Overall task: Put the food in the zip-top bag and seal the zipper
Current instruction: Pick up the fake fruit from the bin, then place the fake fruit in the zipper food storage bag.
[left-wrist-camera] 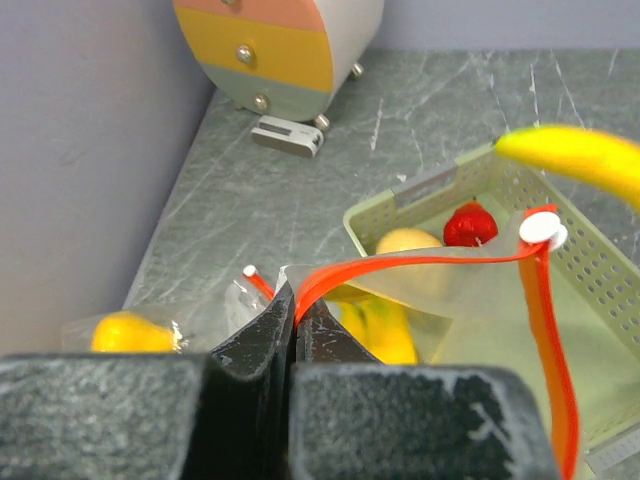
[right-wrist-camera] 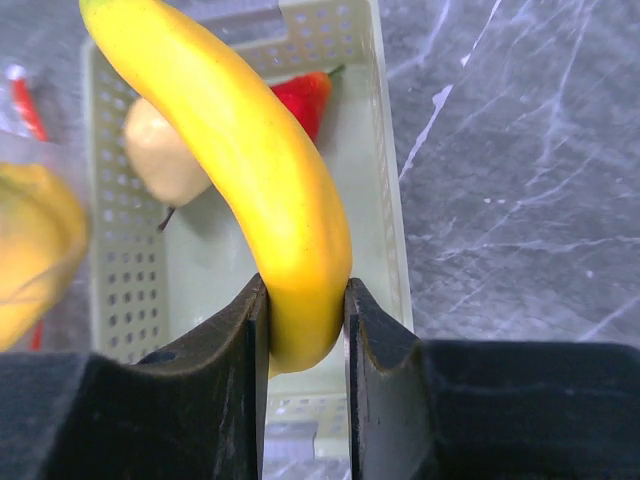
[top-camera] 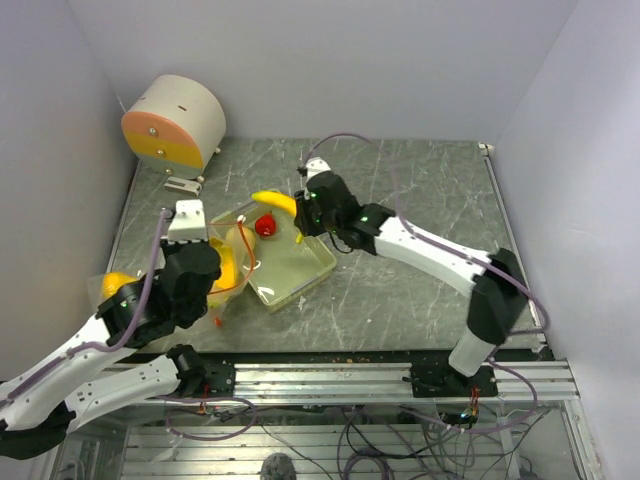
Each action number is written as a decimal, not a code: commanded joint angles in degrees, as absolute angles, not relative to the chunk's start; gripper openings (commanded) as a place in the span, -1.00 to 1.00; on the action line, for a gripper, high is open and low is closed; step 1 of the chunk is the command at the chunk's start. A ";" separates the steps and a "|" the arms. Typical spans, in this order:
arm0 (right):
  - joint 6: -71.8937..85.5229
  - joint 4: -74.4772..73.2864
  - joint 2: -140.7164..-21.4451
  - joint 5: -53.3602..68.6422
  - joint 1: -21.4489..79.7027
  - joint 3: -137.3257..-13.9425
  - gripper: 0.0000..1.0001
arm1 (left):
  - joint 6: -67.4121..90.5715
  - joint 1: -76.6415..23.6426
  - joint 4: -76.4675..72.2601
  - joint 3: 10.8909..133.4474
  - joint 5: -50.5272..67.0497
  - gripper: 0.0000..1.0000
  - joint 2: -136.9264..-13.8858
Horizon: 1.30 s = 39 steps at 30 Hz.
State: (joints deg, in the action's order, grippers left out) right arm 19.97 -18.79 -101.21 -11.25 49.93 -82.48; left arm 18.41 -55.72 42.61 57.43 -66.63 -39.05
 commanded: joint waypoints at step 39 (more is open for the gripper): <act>8.36 -39.38 -95.56 -17.62 71.20 -92.28 -0.76 | 24.07 -55.96 31.23 48.12 -62.27 -0.86 -42.10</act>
